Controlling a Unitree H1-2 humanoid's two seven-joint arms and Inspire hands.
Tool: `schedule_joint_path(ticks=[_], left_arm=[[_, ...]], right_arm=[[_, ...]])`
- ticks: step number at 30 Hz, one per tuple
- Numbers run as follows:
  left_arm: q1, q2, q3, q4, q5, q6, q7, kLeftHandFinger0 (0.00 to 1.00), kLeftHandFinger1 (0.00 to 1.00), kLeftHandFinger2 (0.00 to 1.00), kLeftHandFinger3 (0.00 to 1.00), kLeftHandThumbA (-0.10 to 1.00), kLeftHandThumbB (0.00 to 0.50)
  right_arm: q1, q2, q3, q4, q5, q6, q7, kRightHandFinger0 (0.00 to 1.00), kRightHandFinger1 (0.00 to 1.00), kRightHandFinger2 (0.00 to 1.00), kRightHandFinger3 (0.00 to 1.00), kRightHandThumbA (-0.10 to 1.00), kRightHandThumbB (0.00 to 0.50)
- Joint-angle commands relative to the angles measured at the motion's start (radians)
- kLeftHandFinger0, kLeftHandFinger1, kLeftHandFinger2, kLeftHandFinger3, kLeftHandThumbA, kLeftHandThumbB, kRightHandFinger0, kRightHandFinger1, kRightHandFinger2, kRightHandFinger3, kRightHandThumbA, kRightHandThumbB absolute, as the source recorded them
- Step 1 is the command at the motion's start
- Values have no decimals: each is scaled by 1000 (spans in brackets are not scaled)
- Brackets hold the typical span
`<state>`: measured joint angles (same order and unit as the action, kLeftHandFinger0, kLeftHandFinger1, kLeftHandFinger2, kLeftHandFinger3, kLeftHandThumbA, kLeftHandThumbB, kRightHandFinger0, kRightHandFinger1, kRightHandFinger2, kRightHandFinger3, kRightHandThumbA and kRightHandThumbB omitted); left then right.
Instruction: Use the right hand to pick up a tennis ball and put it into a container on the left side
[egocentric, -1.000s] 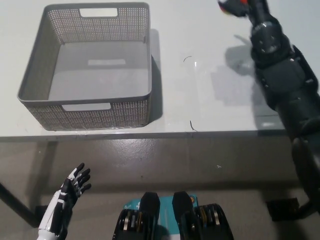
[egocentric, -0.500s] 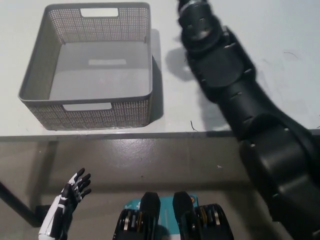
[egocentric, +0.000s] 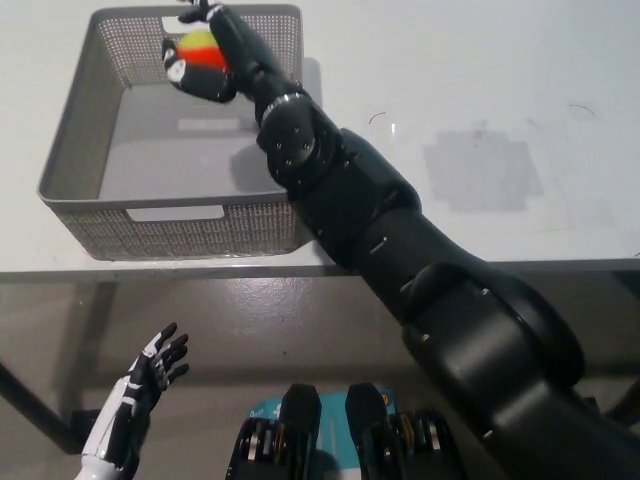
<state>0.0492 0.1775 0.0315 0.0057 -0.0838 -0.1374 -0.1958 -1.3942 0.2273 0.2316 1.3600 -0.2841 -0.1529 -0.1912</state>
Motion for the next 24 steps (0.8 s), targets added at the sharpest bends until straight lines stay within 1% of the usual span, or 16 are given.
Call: schedule_joint_path(ticks=[1,2,3,5,6,7,8,9,10,11,13,14,17,18,23,24], left_arm=[[-5,25,-4,-38,-11,0,-18,1000,1000,1000,1000,1000,66],[-5,25,-4,-37,-10,-3,-18,1000,1000,1000,1000,1000,65],[1,20,-4,-37,1,-11,-9,1000,1000,1000,1000,1000,63],[7,17,-5,-46,-2,1,-9,1000,1000,1000,1000,1000,64],[8,18,-5,-48,-3,1,-11,1000,1000,1000,1000,1000,60],[7,20,-6,-44,-5,-2,-12,1000,1000,1000,1000,1000,64],[5,20,-6,-40,-1,-7,-11,1000,1000,1000,1000,1000,66],[4,20,-6,-37,2,-12,-10,1000,1000,1000,1000,1000,74],[0,22,-4,-33,5,-17,-9,1000,1000,1000,1000,1000,75],[-6,27,-3,-33,5,-14,-10,1000,1000,1000,1000,1000,76],[-8,27,-4,-37,4,-7,-11,1000,1000,1000,1000,1000,79],[-9,26,-3,-42,-2,1,-13,1000,1000,1000,1000,1000,78],[-11,28,-4,-40,-1,-3,-13,1000,1000,1000,1000,1000,57],[-15,30,-3,-40,1,-2,-12,1000,1000,1000,1000,1000,58],[-11,26,-7,-42,0,-4,-11,1000,1000,1000,1000,1000,68],[-10,27,-9,-42,-3,-7,-14,1000,1000,1000,1000,1000,55]], right_arm=[[-53,8,52,24,-43,-13,30,62,522,906,898,-100,161],[-50,6,59,26,-45,-14,31,60,516,887,869,-100,167],[-43,5,78,31,-57,-10,40,54,489,818,791,-100,185],[-38,1,104,37,-66,2,59,35,454,735,677,-100,210],[-37,-1,110,38,-65,6,73,37,458,731,661,-100,206],[-38,-3,119,40,-67,16,87,118,506,745,673,-81,202],[-40,-4,125,42,-68,31,104,273,677,898,788,-17,206],[-42,-5,130,43,-68,40,118,694,966,998,867,155,217],[-48,-8,134,44,-66,47,143,928,1000,1000,1000,290,256],[-55,-11,138,45,-64,50,175,1000,1000,1000,1000,449,285],[-58,-18,153,43,-72,51,208,1000,1000,1000,1000,571,324],[-63,-23,158,42,-74,61,229,1000,1000,1000,1000,664,363],[-64,-35,165,33,-76,47,243,1000,1000,1000,1000,776,382],[-67,-38,166,31,-77,46,246,1000,1000,1000,1000,807,382],[-72,-57,171,13,-80,41,257,1000,1000,1000,1000,841,366],[-72,-62,172,9,-81,39,258,1000,1000,1000,1000,849,372]])
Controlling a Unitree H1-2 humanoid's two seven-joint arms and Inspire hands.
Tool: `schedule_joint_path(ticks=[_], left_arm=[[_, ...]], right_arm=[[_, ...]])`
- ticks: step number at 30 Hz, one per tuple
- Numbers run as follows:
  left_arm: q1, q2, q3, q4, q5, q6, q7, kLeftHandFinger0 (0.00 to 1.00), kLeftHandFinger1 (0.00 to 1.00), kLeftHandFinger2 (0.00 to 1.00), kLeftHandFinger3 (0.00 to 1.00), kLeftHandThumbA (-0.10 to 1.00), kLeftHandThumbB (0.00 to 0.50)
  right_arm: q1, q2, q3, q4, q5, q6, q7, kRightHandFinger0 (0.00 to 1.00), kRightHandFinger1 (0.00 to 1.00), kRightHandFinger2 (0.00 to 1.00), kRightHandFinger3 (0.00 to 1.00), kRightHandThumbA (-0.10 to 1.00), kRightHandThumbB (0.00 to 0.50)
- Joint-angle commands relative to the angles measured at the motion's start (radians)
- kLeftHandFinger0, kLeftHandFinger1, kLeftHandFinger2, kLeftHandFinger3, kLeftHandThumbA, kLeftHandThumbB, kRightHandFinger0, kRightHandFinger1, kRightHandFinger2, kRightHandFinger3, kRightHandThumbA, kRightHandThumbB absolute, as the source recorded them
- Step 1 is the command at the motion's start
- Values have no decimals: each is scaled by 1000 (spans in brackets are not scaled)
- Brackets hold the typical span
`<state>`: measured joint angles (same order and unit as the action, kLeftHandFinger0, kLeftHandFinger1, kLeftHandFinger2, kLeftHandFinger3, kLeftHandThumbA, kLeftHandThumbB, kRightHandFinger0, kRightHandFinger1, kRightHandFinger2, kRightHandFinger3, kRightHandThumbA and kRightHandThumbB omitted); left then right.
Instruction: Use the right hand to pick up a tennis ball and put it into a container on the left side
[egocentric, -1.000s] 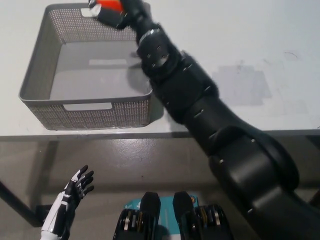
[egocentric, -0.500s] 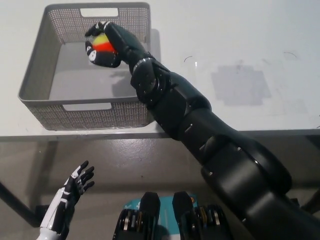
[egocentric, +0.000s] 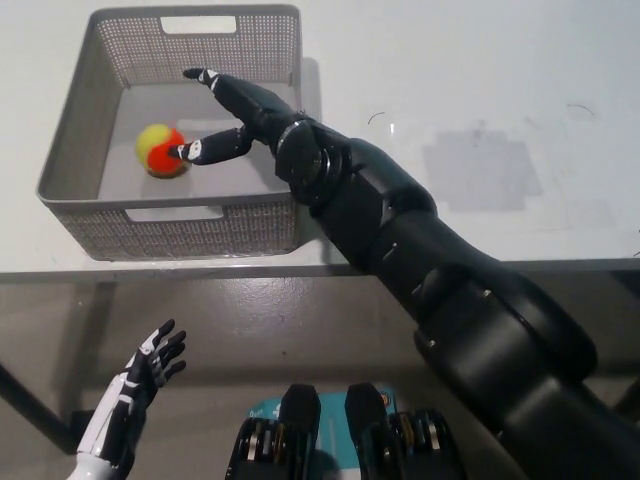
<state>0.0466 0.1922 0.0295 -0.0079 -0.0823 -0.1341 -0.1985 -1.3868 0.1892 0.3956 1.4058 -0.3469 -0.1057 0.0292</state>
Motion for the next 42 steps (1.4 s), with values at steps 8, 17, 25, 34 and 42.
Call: schedule_joint_path(ticks=[8,17,25,34,42], left_arm=[[-20,19,-6,-24,-3,-5,-12,1000,1000,1000,1000,1000,80],[-3,1,-24,-15,19,-15,-4,1000,1000,1000,1000,1000,107],[33,-5,-24,-6,9,-35,-4,1000,1000,1000,1000,1000,94],[74,-7,-14,9,-13,-53,-8,1000,1000,1000,1000,1000,57],[82,-16,-12,38,-14,-70,-3,1000,1000,1000,1000,1000,67]], right_arm=[[-82,-63,-36,-101,13,-67,9,1000,1000,1000,1000,1000,421],[132,-218,-176,-753,114,39,115,1000,1000,1000,1000,1000,385],[336,-303,-265,-1232,212,130,166,1000,1000,1000,1000,951,342],[775,-347,-347,-1584,302,131,131,1000,1000,1000,1000,971,253],[1047,-303,-373,-1549,347,-4,82,1000,1000,1000,1000,1000,221]])
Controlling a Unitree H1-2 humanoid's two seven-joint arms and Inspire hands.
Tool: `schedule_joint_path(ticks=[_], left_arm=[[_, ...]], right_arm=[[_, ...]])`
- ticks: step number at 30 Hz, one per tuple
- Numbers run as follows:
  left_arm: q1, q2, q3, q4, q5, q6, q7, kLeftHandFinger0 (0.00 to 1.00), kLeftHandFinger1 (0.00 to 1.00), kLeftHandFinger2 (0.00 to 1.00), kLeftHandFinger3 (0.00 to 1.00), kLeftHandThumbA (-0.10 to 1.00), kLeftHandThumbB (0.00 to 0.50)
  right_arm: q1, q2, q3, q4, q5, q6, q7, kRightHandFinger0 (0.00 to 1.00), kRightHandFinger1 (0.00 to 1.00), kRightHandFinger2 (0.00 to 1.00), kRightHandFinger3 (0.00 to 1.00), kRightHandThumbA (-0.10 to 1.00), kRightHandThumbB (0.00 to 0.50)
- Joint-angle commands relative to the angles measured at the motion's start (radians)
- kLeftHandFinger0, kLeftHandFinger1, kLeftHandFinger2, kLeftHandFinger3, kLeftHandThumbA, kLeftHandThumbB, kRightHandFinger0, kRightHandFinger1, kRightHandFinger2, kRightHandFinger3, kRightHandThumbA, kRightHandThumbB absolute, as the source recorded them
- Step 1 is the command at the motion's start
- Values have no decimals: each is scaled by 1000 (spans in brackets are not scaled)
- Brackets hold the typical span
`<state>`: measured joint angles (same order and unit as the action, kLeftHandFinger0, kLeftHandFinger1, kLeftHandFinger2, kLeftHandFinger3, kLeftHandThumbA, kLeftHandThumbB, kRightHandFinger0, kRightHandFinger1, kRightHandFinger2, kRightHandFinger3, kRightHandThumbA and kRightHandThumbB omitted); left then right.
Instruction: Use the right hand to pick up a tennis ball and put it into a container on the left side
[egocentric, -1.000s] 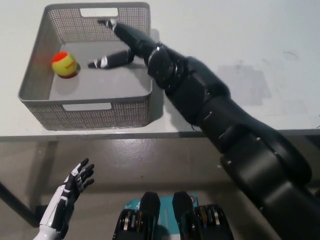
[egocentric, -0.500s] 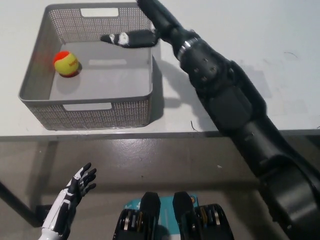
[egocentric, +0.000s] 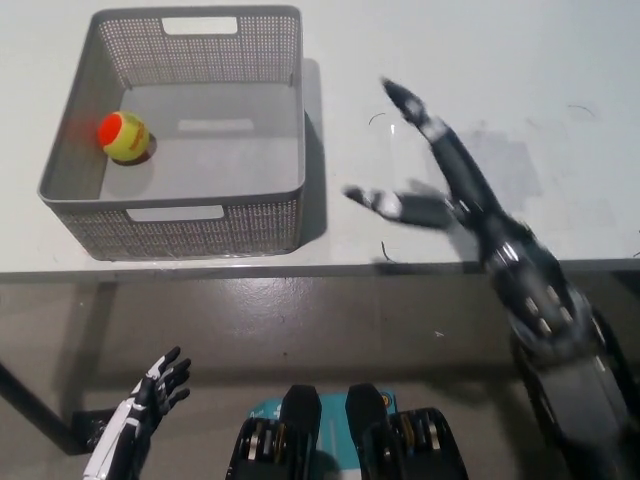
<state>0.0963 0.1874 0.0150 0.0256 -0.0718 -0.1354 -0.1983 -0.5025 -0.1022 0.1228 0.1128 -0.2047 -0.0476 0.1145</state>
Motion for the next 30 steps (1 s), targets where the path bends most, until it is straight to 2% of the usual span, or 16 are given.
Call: schedule_joint_path(ticks=[1,3,4,6,8,11,14,15,16,17,18,20,25,30], left_arm=[[32,-11,2,3,-20,-70,-1,1000,1000,1000,1000,1000,65],[19,-7,4,5,-17,-67,-1,1000,1000,1000,1000,1000,67],[19,-6,4,5,-15,-68,-1,1000,1000,1000,1000,1000,73],[19,-7,4,2,-21,-67,-3,1000,1000,1000,1000,1000,60],[19,-5,4,-1,-19,-62,-3,1000,1000,1000,1000,1000,55],[13,0,5,-2,-17,-58,-3,1000,1000,1000,1000,1000,71],[4,2,8,-1,-16,-54,-1,1000,1000,1000,1000,1000,65],[1,4,10,-2,-18,-51,-2,1000,1000,1000,1000,1000,64],[-3,5,12,-7,-18,-46,0,1000,1000,1000,1000,1000,58],[-15,5,13,-3,-14,-42,2,1000,1000,1000,1000,1000,64],[-29,6,14,3,-12,-46,4,1000,1000,1000,1000,1000,63],[-43,9,14,10,-6,-50,4,1000,1000,1000,1000,1000,58],[-60,8,20,8,-8,-40,5,1000,1000,1000,1000,1000,63],[-62,7,15,1,-2,-26,4,1000,1000,1000,1000,1000,62]], right_arm=[[194,-1,-103,-243,211,-72,-6,1000,1000,1000,1000,1000,202],[245,20,-119,-196,208,-126,-24,1000,1000,1000,1000,1000,148],[262,29,-126,-189,203,-129,-33,1000,1000,1000,1000,1000,157],[323,57,-149,-149,239,-129,-29,1000,1000,1000,1000,1000,126],[343,60,-158,-126,253,-143,-16,1000,1000,1000,1000,1000,118],[387,63,-171,-68,241,-177,-24,1000,1000,1000,1000,1000,130],[420,73,-175,-41,269,-215,-12,1000,1000,1000,1000,1000,85],[420,75,-176,-34,271,-225,-13,1000,1000,1000,1000,1000,85],[420,77,-176,-25,276,-237,-10,1000,1000,1000,1000,1000,51],[423,76,-178,-13,242,-242,-31,1000,1000,1000,1000,1000,85],[419,73,-178,-4,253,-246,-23,1000,1000,1000,1000,1000,72],[430,77,-180,-2,262,-248,-21,1000,1000,1000,1000,1000,81],[436,82,-177,-16,275,-236,-18,1000,1000,1000,1000,1000,62],[441,80,-170,17,299,-240,4,1000,1000,1000,1000,1000,97]])
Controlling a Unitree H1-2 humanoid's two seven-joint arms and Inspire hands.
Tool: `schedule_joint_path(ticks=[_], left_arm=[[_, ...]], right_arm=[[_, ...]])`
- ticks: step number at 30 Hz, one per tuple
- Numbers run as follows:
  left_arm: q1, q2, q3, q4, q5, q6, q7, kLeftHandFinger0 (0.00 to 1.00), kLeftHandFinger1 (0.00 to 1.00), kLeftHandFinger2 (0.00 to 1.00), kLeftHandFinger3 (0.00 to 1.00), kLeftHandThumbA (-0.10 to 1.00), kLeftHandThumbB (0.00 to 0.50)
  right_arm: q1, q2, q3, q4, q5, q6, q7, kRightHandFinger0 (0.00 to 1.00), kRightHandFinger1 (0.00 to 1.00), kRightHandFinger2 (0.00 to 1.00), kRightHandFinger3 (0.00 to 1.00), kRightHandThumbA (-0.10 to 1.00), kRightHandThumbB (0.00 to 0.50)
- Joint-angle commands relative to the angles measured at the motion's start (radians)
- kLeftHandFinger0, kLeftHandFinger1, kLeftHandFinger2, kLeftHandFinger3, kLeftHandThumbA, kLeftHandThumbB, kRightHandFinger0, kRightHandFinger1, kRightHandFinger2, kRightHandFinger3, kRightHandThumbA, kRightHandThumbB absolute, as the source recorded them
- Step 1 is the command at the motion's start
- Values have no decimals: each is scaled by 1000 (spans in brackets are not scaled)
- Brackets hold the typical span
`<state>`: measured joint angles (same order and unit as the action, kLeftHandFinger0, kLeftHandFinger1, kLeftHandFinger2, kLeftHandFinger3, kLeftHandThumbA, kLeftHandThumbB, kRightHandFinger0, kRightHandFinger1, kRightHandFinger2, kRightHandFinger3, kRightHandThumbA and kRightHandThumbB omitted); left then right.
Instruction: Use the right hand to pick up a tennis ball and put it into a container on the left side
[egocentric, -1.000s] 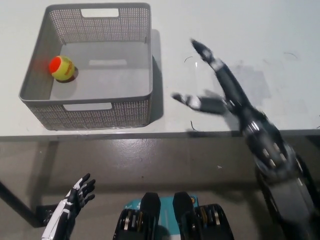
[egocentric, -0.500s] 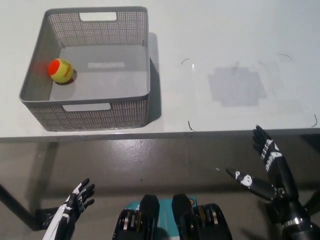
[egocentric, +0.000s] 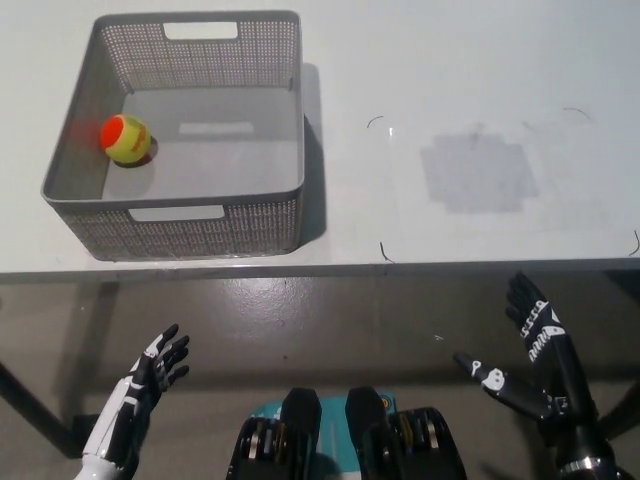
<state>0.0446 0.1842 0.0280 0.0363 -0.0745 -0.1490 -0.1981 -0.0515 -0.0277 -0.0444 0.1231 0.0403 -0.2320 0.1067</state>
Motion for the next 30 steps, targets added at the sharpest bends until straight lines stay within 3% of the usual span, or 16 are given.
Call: schedule_joint_path(ticks=[1,8,21,30], left_arm=[[-11,10,1,-12,4,-9,4,1000,1000,1000,1000,1000,61],[-24,14,7,-7,1,-6,4,1000,1000,1000,1000,1000,55],[-23,14,5,-8,-2,-7,-2,1000,1000,1000,1000,1000,33],[-19,20,6,-22,-1,15,-2,1000,1000,1000,1000,1000,50]], right_arm=[[-11,4,-2,12,56,-53,15,1000,1000,1000,1000,1000,99],[-44,-4,8,41,81,10,35,1000,1000,1000,1000,1000,93],[-39,-22,23,52,36,30,22,1000,1000,1000,1000,996,105],[-57,-42,45,82,1,30,15,1000,1000,1000,1000,1000,93]])
